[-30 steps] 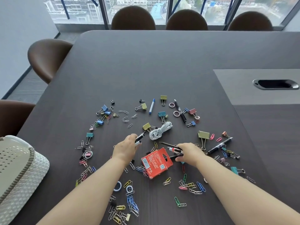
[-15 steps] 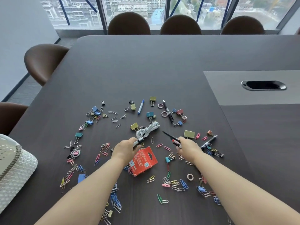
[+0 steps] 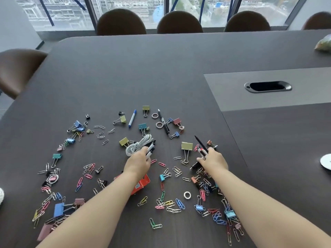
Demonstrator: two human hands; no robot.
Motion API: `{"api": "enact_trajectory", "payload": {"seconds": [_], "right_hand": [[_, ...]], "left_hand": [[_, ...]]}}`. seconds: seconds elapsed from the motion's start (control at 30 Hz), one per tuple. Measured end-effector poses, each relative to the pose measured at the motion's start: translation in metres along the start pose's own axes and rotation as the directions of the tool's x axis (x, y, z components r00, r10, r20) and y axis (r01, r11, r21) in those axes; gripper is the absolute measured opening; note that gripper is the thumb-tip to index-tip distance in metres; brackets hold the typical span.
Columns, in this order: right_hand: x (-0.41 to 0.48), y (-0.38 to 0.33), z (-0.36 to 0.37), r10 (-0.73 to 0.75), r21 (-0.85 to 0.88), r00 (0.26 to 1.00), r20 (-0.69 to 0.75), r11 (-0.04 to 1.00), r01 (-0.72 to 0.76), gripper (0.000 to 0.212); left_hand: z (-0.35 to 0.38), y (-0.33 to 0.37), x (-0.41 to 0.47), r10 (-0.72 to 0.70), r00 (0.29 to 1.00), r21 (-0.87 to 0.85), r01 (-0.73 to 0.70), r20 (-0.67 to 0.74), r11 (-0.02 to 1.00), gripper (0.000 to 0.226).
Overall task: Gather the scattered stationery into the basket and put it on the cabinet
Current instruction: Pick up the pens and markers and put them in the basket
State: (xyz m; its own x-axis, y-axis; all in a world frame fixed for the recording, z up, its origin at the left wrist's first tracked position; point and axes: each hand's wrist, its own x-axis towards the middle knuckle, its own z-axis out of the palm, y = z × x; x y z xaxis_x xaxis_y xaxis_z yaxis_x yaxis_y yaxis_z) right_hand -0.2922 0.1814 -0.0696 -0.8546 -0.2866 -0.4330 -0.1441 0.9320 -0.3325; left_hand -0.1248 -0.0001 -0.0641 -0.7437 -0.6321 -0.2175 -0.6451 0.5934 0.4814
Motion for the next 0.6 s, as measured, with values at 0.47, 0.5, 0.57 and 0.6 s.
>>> {"api": "enact_trajectory", "payload": {"seconds": [0.47, 0.5, 0.57, 0.6], "right_hand": [[0.014, -0.011, -0.001, -0.076, 0.163, 0.997, -0.004, 0.984, 0.075, 0.014], [0.014, -0.011, -0.001, -0.095, 0.192, 0.995, -0.013, 0.977, 0.095, 0.015], [0.017, -0.014, -0.004, -0.116, 0.230, 0.993, -0.027, 0.966, 0.119, 0.024], [0.019, -0.016, -0.006, -0.127, 0.234, 0.991, -0.033, 0.964, 0.131, 0.029]], "left_hand": [[0.014, 0.021, 0.024, -0.014, 0.999, -0.062, 0.011, -0.051, 0.998, 0.014], [0.013, 0.025, 0.028, -0.025, 0.999, -0.083, 0.021, -0.046, 0.996, 0.013], [0.012, 0.031, 0.038, -0.050, 0.998, -0.106, 0.045, -0.039, 0.993, 0.008], [0.011, 0.034, 0.045, -0.062, 0.997, -0.112, 0.057, -0.041, 0.992, 0.008]]}}
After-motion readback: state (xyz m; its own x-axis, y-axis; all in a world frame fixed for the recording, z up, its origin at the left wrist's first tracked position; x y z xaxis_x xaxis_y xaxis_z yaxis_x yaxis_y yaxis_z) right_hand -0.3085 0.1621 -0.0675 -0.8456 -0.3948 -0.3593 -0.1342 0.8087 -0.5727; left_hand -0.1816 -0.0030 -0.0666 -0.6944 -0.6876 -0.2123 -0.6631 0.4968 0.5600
